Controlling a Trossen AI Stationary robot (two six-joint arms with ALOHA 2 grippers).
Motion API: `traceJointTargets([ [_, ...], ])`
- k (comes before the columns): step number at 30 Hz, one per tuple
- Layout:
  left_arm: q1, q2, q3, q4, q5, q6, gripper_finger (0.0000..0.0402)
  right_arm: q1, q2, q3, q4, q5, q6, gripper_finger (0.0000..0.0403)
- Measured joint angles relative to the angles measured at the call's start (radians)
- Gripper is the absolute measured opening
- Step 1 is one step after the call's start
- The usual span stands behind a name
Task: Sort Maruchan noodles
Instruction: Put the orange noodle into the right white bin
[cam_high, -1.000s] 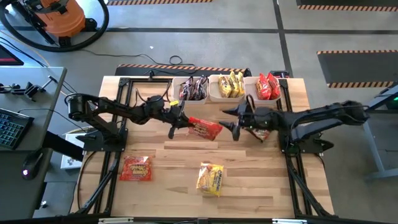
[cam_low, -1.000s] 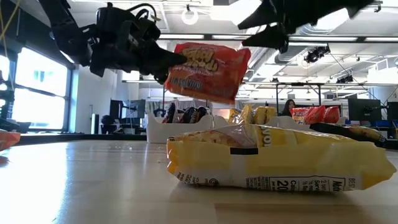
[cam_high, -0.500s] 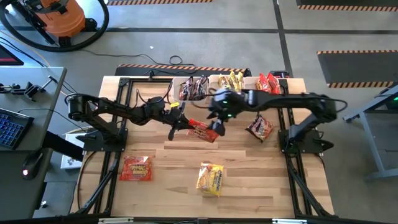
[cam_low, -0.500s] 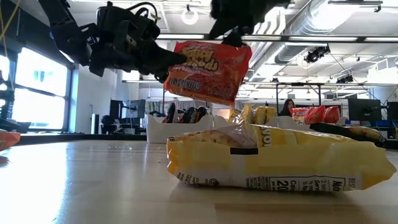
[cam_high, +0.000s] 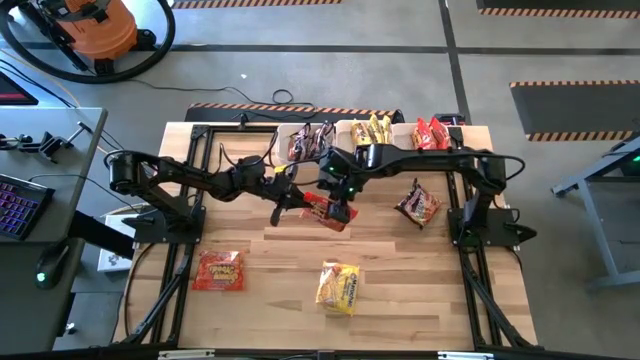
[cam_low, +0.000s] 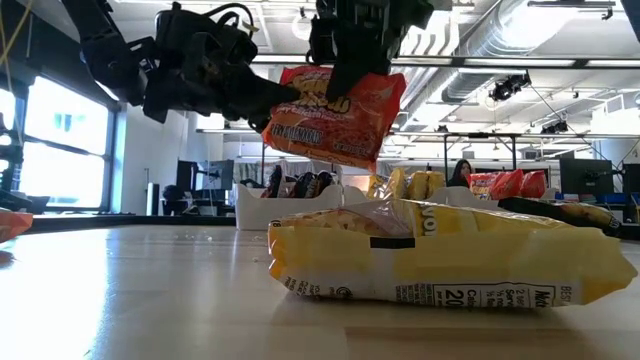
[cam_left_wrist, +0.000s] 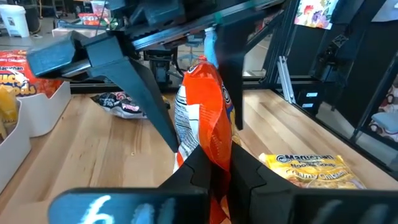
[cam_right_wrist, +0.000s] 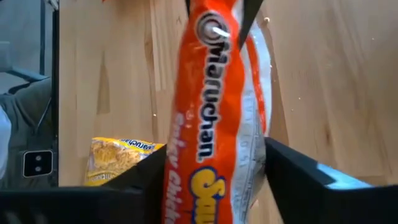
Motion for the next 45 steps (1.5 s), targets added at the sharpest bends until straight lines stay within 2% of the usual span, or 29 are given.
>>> traceJointTargets([
  [4,0.000,0.000,0.000,0.003,-0.001,-0.014,0.0016,-0.001,-0.001,0.000,-0.004,0.000,0.009,0.0141],
  [9,0.029,0.000,0.000,0.005,-0.002,-0.053,0.0046,-0.001,-0.017,0.000,-0.013,0.010,0.008,0.0043],
  [12,0.066,-0.011,-0.013,0.010,-0.004,-0.060,0.0065,-0.009,-0.058,0.000,-0.041,0.058,0.002,0.0010],
  [16,0.106,-0.035,-0.064,0.018,-0.052,-0.045,0.0079,-0.050,-0.149,0.000,-0.115,0.122,0.027,0.0014],
  [20,0.135,-0.087,-0.128,0.118,-0.118,-0.036,0.0079,-0.122,-0.258,0.002,-0.244,0.259,0.073,0.0014],
  [24,0.154,-0.133,-0.164,0.137,-0.127,-0.036,0.0072,-0.265,-0.342,0.002,-0.442,0.468,0.210,0.0006],
  [27,0.159,-0.161,-0.172,0.135,-0.128,-0.051,0.0068,-0.413,-0.370,-0.007,-0.547,0.553,0.326,0.0006],
  [31,0.152,-0.174,-0.172,0.135,-0.127,-0.061,0.0065,-0.587,-0.379,-0.069,-0.574,0.549,0.353,0.0007],
  [36,0.143,-0.173,-0.172,0.133,-0.125,-0.061,0.0065,-0.734,-0.365,-0.184,-0.473,0.525,0.323,0.0007],
  [40,0.142,-0.173,-0.172,0.138,-0.125,-0.063,0.0065,-0.802,-0.343,-0.247,-0.359,0.491,0.312,0.0007],
  [45,0.142,-0.173,-0.172,0.138,-0.125,-0.063,0.0065,-0.827,-0.289,-0.269,-0.271,0.487,0.281,0.0007],
])
